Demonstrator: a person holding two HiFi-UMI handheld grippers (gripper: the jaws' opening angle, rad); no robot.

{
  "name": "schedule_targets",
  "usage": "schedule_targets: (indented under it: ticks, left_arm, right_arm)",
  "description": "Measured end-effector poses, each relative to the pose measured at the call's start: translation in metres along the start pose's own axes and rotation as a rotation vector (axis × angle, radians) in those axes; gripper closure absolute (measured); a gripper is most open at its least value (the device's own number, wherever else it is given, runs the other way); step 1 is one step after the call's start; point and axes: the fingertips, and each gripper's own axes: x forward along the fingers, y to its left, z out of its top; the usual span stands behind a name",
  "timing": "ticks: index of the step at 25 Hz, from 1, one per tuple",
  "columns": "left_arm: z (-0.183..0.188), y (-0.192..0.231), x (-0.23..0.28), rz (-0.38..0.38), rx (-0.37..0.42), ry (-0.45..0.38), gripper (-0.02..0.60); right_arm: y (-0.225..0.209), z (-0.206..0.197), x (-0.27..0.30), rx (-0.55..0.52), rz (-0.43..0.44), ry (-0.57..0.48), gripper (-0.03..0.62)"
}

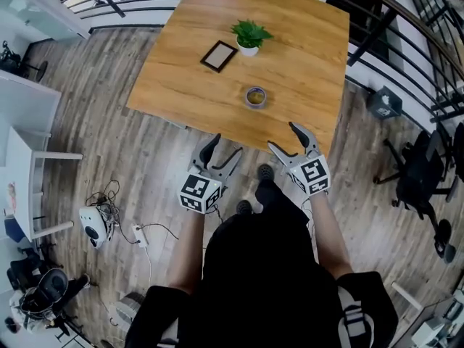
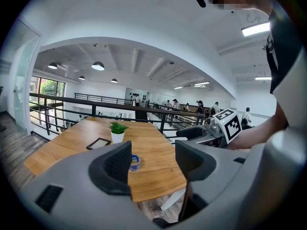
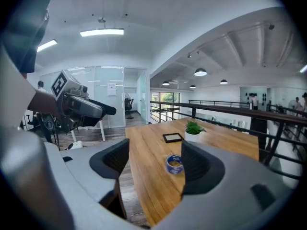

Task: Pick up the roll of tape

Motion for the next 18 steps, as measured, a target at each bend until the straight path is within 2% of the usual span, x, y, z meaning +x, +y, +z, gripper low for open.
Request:
schedule_targets:
  ticks: [18]
  left_arm:
    - [0.011, 0.048, 0.063, 0.117, -0.055, 0.02, 0.296]
  right_arm:
    - [-0.058, -0.005, 0.071, -0.024, 0.157, 0.057, 0.249]
